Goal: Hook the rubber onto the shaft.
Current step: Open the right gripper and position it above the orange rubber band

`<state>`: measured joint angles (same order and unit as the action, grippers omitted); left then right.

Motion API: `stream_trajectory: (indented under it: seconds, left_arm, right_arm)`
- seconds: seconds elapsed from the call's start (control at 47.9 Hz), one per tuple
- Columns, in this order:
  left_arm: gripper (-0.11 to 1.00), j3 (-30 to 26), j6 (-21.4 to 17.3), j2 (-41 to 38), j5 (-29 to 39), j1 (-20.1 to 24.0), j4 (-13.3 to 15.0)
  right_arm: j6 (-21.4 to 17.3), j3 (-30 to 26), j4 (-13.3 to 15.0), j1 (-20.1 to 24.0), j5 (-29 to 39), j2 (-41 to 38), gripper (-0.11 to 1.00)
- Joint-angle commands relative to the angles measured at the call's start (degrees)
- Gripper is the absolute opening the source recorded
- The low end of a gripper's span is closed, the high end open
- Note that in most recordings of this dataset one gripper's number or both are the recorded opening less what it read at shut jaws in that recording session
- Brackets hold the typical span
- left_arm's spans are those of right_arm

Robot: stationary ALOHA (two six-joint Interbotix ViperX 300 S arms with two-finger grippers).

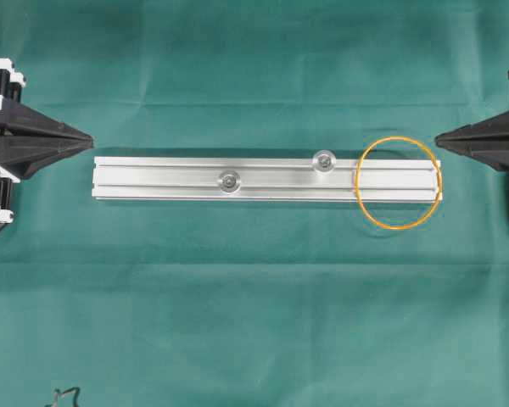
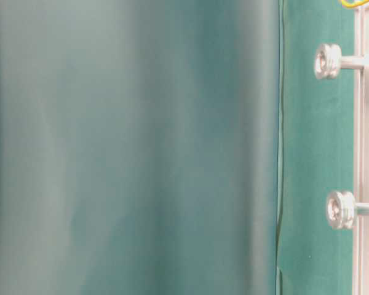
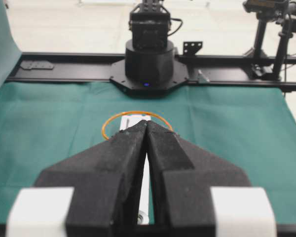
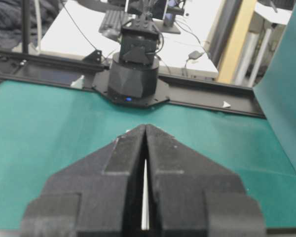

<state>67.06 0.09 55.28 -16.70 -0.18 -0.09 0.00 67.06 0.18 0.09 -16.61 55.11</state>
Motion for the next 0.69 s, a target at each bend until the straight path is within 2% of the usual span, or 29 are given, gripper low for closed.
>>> stream_trajectory:
  seconds: [0.0,0.418,0.522,0.669]
  left_arm:
    - [0.00,-1.85,-0.09,0.26,1.85,-0.18,-1.67]
    - [0.00,-3.08,-0.09,0.53,6.77,-0.44,-1.67]
    - [0.00,-4.31,0.00,0.35,13.01,-0.53,-1.58]
    - [0.00,-7.12,-0.09,0.35,25.05,-0.70,-1.67]
  right_arm:
    - [-0.09,-0.70,-0.09,-0.35,-0.35,-0.26,0.03]
    - [-0.79,-4.04,-0.26,-0.35,10.11,0.35,0.03]
    - [-2.55,-5.54,-0.26,-0.35,17.31,0.26,0.03]
    - [-6.94,-9.14,-0.26,-0.35,32.17,-0.26,0.03]
